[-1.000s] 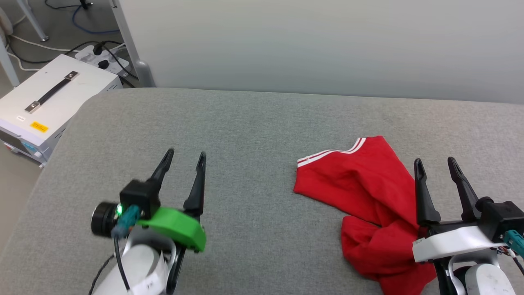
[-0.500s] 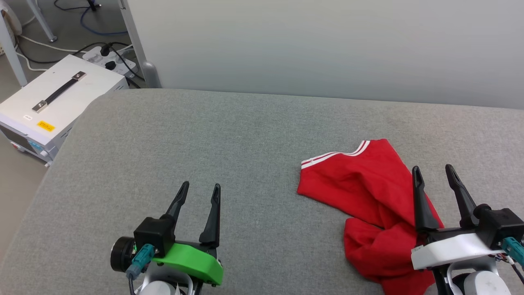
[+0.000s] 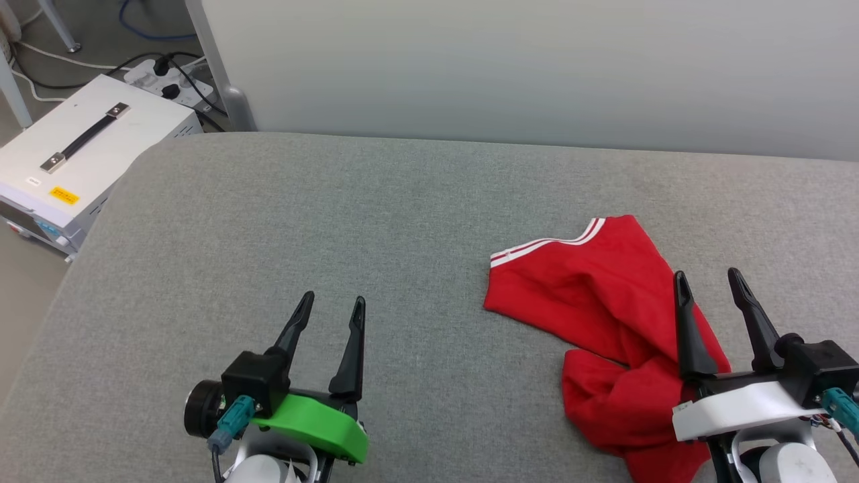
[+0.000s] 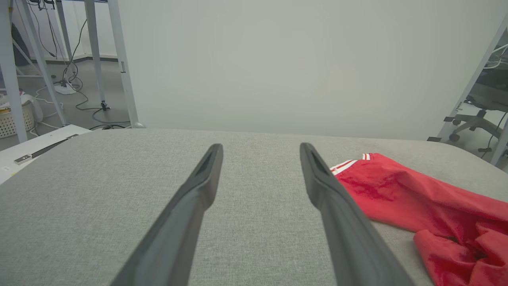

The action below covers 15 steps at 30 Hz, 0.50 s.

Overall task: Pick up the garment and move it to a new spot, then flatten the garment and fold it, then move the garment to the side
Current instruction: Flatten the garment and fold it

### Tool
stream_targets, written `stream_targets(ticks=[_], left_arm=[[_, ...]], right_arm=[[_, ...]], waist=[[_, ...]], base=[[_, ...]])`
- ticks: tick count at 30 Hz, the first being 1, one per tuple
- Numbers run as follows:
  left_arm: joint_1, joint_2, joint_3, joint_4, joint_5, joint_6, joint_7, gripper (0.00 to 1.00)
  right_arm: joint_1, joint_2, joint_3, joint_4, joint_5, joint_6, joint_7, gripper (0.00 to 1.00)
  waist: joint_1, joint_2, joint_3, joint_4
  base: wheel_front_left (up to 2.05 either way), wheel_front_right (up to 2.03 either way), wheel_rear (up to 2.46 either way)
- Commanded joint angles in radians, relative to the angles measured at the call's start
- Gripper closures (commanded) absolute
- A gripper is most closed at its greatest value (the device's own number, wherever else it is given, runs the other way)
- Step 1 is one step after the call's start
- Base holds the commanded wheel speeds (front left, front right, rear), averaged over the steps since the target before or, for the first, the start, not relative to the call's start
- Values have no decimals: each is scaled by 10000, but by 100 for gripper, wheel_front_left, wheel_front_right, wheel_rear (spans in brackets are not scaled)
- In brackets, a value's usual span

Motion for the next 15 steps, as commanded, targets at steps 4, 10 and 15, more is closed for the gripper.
stream_targets(ticks=[4, 10, 15], left_arm=[[-500, -123, -268, 445, 47, -190, -10, 0], [-2133, -185, -974, 1344, -263, -318, 2392, 0], [-3575, -261, -1491, 1893, -485, -187, 4834, 0]], right_arm=[[-184, -24, 32, -102, -10, -9, -47, 0], [-453, -24, 57, -191, -120, -9, -47, 0], [-698, -24, 161, -196, -75, -9, -47, 0]], waist=[[0, 120, 395, -129], [0, 120, 1120, -485], [0, 120, 1771, -864]], base=[[0, 0, 0], [0, 0, 0], [0, 0, 0]])
